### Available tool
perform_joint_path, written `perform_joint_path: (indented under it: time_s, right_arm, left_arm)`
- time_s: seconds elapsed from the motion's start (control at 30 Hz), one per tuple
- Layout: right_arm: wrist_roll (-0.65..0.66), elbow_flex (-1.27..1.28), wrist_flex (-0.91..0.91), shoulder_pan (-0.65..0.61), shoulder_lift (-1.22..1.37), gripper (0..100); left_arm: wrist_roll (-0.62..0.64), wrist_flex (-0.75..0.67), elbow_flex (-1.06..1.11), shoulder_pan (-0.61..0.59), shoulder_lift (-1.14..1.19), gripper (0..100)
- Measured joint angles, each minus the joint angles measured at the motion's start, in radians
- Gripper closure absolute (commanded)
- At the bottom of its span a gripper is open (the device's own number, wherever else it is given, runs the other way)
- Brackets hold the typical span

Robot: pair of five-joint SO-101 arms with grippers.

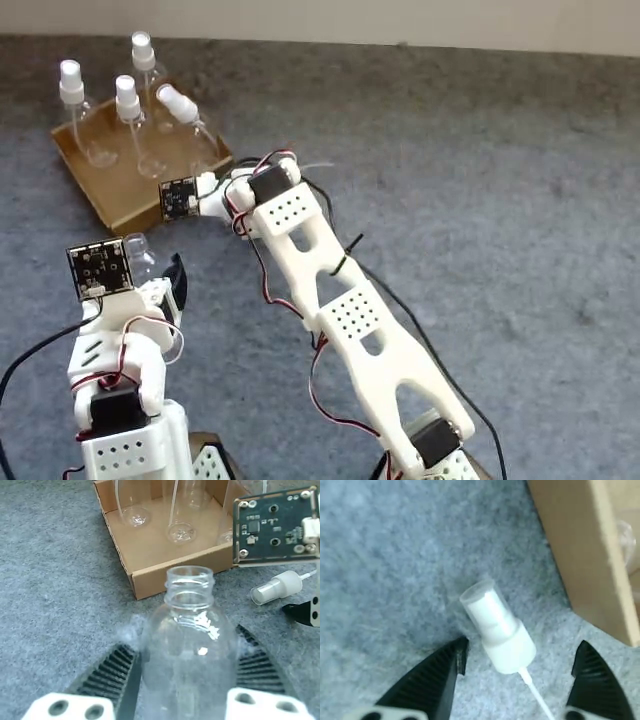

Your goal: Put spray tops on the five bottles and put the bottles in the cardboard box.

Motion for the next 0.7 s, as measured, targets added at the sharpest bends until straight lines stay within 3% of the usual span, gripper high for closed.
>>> perform_joint_path:
  time_s: [0.5, 0.7]
  right_arm:
    - [-0.002, -0.015, 0.058, -0.002, 0.029, 78.6]
    - [-0.002, -0.015, 0.063, -0.002, 0.029, 90.8]
  left_arm:
    - [0.000, 0.000, 0.000, 0.000, 0.000, 86]
    - [0.000, 0.000, 0.000, 0.000, 0.000, 86]
